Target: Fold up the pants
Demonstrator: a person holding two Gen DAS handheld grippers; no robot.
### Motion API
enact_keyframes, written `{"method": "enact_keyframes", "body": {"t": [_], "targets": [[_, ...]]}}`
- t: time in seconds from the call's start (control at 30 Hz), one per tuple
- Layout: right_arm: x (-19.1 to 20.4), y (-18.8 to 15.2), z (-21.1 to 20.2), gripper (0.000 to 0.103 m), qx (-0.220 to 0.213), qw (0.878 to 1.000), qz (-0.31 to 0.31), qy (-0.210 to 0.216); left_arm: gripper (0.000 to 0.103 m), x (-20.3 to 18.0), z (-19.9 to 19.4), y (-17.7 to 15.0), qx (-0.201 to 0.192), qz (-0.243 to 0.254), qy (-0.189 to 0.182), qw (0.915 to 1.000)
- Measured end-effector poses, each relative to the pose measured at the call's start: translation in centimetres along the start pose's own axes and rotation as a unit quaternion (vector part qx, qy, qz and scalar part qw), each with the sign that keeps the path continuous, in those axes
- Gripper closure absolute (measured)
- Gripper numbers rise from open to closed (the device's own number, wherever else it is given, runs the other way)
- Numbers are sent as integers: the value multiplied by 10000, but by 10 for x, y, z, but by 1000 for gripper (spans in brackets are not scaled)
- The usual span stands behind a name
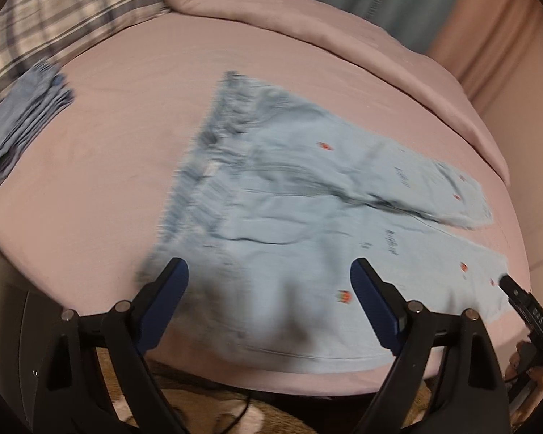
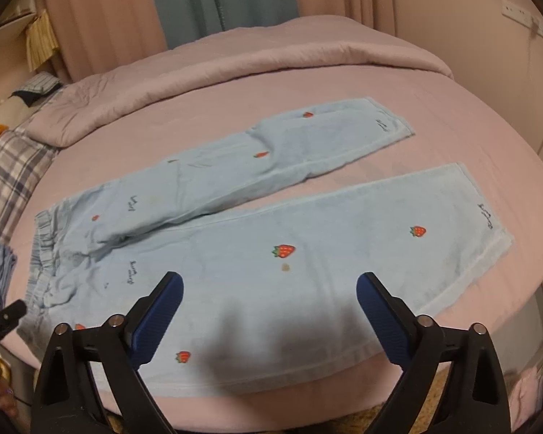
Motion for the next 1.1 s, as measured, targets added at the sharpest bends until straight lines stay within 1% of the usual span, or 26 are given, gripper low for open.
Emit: {"method": "enact_keyframes", "body": {"t": [0.07,0.13,0.17,0.2,0.27,0.33,0.4,0.43,0.47,0.53,0.57,0.67,0.73,0.77,0.83,0.87,0.93,0.97,1.0,1.03,1.1], "targets": [[-9,-2,4,7,64,9999,92,-71,14,20,3,-3,74,-184,210,9996],[-20,-2,7,11,113,9996,179,-171,15,32,8,-7,144,-347,266,9989],[-29,-3,8,14,147,9993,246,-228,15,41,12,-11,212,-464,308,9982],[-38,-3,9,15,171,9989,326,-276,17,45,14,-14,274,-532,347,9976],[-61,-3,10,17,231,9973,547,-433,22,56,22,-21,428,-690,364,9960],[-93,-2,10,22,240,9938,887,-626,27,61,30,-29,593,-870,240,9942],[-121,-3,9,26,265,9890,1202,-823,39,63,37,-34,727,-1031,46,9920],[-140,-5,8,28,276,9847,1419,-970,43,63,40,-36,755,-1082,-45,9913],[-154,-6,8,33,285,9812,1576,-1077,51,62,42,-36,752,-1129,-114,9907],[-185,-9,6,37,302,9732,1909,-1245,67,61,42,-32,641,-1163,-204,9909],[-195,-10,6,39,270,9714,1989,-1266,79,60,41,-30,583,-1213,-261,9906],[-228,-12,6,41,276,9621,2322,-1405,81,60,39,-27,552,-1379,-346,9883],[-249,-12,12,45,254,9562,2528,-1454,82,57,35,-23,500,-1365,-338,9888],[-254,-12,11,49,282,9537,2593,-1498,82,57,32,-20,462,-1393,-353,9885],[-267,-13,15,55,290,9489,2796,-1435,83,58,28,-14,385,-1369,-391,9891],[-270,-13,18,59,308,9475,2872,-1370,83,58,24,-8,300,-1352,-384,9896],[-268,-10,22,74,290,9485,2886,-1276,84,55,21,1,208,-1255,-404,9910],[-268,-8,24,90,271,9499,2856,-1242,84,56,20,4,169,-1213,-387,9917],[-266,-7,24,99,273,9502,2853,-1226,84,55,18,9,134,-1136,-367,9928],[-265,-5,21,99,244,9501,2843,-1258,84,55,15,14,83,-1086,-362,9934],[-263,-3,10,100,32,9525,2808,-1181,84,58,10,20,23,-1120,-348,9931]]}}
Point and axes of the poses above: each gripper's, at about its wrist camera, not at the fingertips, and z roughly the way its jaws point, x to its left, y to its top, the point moved 10 cm from there along z, roughly the way its jaws point, and after that the axes turned 2 degrees about -x, right-handed, at the moved point
